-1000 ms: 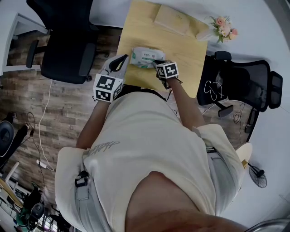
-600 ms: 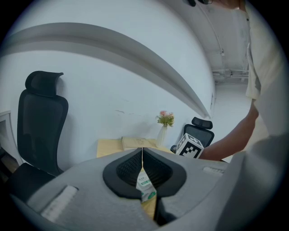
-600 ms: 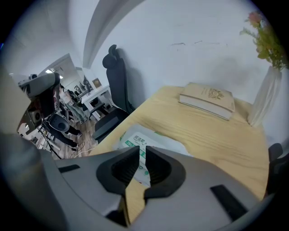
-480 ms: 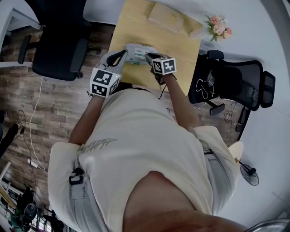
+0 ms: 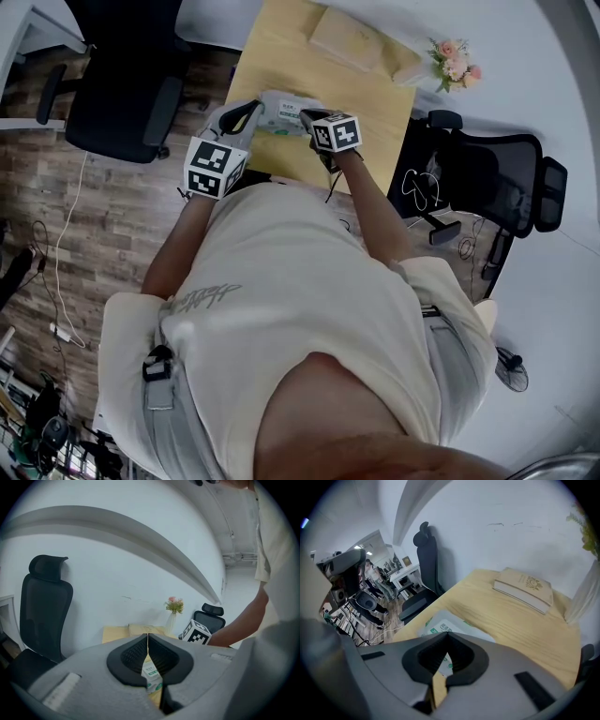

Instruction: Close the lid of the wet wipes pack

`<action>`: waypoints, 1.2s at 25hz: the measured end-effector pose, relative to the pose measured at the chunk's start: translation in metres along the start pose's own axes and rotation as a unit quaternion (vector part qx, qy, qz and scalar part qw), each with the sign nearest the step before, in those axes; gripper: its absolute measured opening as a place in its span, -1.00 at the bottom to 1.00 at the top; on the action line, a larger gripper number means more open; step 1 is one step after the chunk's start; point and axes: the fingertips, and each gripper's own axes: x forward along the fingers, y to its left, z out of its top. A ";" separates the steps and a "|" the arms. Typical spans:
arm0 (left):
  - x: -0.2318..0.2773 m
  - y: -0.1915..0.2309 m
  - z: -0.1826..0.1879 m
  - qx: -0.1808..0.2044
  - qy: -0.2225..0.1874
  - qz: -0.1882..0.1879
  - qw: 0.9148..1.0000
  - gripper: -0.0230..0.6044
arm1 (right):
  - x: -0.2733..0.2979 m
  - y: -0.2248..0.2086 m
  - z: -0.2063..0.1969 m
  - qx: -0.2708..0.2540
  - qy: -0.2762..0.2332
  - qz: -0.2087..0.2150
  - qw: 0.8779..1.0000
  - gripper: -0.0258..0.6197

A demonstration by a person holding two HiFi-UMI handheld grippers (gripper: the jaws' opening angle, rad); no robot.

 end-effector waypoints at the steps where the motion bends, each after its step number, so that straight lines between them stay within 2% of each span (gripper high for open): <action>1: -0.001 0.000 0.000 0.000 0.000 0.001 1.000 -0.87 | 0.002 0.001 0.000 0.001 0.001 0.003 1.000 -0.92; 6: -0.006 0.007 -0.004 -0.006 0.002 0.015 1.000 -0.87 | 0.018 -0.002 -0.002 0.002 0.020 0.001 1.000 -0.92; 11: -0.012 0.010 -0.014 -0.009 0.014 0.014 1.000 -0.87 | 0.031 -0.005 -0.008 0.060 0.035 0.002 0.998 -0.92; 21: -0.012 0.008 -0.021 -0.009 0.032 0.005 0.999 -0.87 | 0.038 -0.005 -0.012 0.088 0.035 0.006 0.996 -0.92; 30: -0.003 0.005 -0.026 -0.007 0.042 -0.010 0.999 -0.87 | 0.038 -0.005 -0.012 0.067 0.017 -0.009 0.998 -0.92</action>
